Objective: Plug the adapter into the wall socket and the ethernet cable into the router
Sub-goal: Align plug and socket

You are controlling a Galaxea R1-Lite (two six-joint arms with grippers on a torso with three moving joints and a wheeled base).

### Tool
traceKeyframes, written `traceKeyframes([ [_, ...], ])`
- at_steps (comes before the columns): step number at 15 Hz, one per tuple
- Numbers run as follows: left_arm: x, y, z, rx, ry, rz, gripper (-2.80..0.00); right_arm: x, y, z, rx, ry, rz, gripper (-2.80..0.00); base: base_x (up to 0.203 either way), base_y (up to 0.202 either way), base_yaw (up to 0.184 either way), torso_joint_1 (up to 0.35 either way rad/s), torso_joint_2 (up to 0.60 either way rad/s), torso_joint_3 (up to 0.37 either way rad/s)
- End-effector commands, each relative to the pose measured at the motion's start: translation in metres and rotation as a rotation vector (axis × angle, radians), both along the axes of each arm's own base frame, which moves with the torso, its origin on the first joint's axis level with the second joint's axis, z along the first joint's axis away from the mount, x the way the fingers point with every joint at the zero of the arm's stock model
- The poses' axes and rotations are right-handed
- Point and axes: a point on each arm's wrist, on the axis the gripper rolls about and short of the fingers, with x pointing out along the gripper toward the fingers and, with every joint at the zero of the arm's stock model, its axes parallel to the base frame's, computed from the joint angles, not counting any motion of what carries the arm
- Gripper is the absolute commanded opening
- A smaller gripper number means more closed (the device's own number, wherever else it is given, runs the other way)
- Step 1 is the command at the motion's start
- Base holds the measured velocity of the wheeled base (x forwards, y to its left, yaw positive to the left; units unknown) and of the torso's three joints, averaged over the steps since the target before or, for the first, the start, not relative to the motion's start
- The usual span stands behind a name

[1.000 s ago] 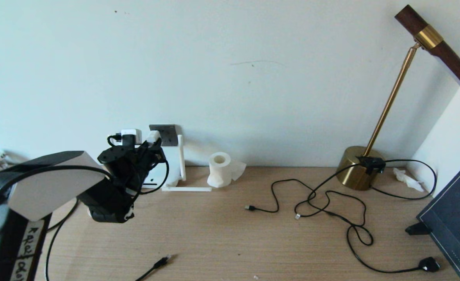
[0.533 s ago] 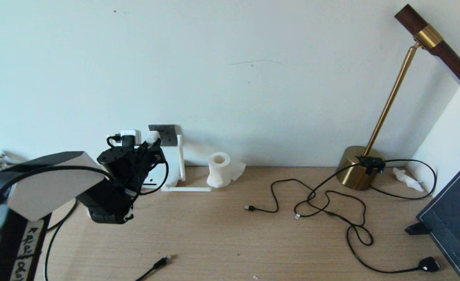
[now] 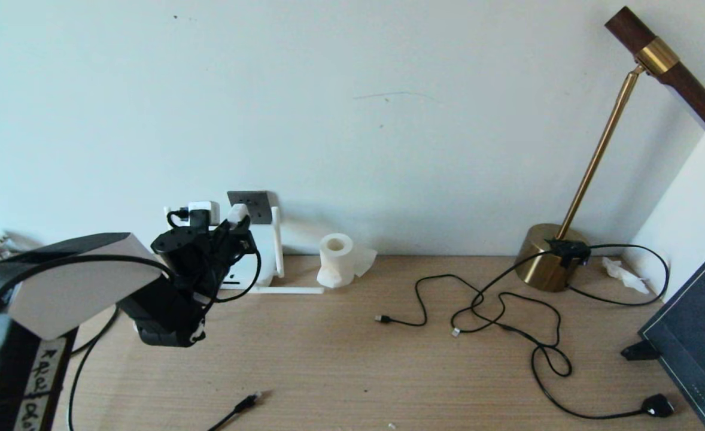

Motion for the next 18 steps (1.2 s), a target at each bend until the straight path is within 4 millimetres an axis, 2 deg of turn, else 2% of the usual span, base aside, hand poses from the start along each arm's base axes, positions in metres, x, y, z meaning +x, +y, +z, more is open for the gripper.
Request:
traceKeyframes([
  [1,-0.0001,-0.0001,0.0025,-0.001,-0.013,0.001,-2.8,0.0,0.0,-0.0001,0.0,0.002,0.0,-2.8,0.0,0.0,0.0,0.0,0.0,0.0],
  [10,0.0068,-0.001,0.0055,0.008,-0.043,-0.001,-2.8,0.0,0.0,-0.0001,0.0,0.002,0.0,-2.8,0.0,0.0,0.0,0.0,0.0,0.0],
  [18,0.0072,-0.0011,-0.0014,0.009,-0.026,-0.001,-2.8,0.0,0.0,-0.0001,0.0,0.002,0.0,-2.8,0.0,0.0,0.0,0.0,0.0,0.0],
])
